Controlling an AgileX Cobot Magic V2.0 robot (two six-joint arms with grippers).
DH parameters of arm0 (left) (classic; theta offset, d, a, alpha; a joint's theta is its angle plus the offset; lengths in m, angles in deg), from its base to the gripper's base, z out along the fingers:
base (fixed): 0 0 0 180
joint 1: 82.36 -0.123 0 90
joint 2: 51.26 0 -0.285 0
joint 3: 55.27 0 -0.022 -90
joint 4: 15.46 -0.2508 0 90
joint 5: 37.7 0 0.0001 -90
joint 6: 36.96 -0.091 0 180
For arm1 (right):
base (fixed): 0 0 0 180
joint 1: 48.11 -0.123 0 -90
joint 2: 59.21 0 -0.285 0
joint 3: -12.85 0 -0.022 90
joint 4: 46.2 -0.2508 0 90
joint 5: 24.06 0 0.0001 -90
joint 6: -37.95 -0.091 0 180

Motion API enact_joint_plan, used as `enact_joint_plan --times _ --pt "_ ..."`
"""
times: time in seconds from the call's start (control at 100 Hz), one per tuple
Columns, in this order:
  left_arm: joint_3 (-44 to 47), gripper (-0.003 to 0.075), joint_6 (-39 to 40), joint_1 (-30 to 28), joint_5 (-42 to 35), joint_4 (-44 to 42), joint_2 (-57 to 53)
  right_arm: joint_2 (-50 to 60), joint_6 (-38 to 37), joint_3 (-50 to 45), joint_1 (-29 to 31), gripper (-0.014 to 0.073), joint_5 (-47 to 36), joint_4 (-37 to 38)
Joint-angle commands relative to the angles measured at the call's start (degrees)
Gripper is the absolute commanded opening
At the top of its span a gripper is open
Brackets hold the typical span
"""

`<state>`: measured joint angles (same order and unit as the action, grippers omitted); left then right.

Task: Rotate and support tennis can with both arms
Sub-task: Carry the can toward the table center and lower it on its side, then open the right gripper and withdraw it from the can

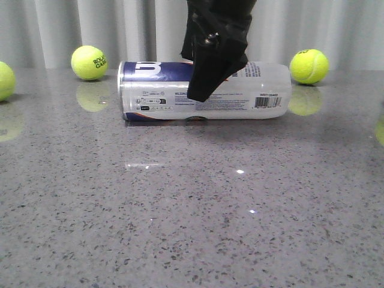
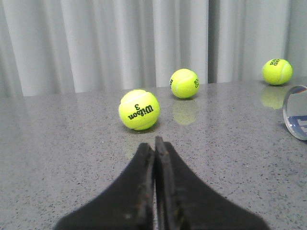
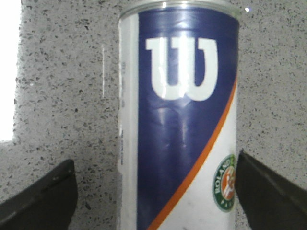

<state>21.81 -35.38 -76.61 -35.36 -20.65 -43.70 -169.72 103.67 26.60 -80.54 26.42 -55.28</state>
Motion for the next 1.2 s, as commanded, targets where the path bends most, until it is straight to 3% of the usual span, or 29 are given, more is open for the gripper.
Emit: enact_joint_plan --times 0.0,0.17,0.47,0.85,1.19 --pt "2.7 -0.0021 0.6 0.0 -4.9 0.0 -2.2 4.3 0.2 1.9 0.0 0.0652 -1.6 -0.6" --pt "2.7 -0.0021 0.6 0.0 -4.9 0.0 -2.2 6.9 -2.3 1.9 0.0 0.0652 0.8 -0.6" --pt "2.7 -0.0021 0.6 0.0 -4.9 0.0 -2.2 14.1 -23.9 1.9 0.3 0.0652 2.1 0.0" --pt "2.7 -0.0021 0.6 0.0 -4.9 0.0 -2.2 23.9 -58.1 1.5 1.1 0.0652 3.0 21.3" --pt "2.7 -0.0021 0.6 0.0 -4.9 0.0 -2.2 35.4 -64.2 -10.1 10.0 0.0652 -0.2 21.9"
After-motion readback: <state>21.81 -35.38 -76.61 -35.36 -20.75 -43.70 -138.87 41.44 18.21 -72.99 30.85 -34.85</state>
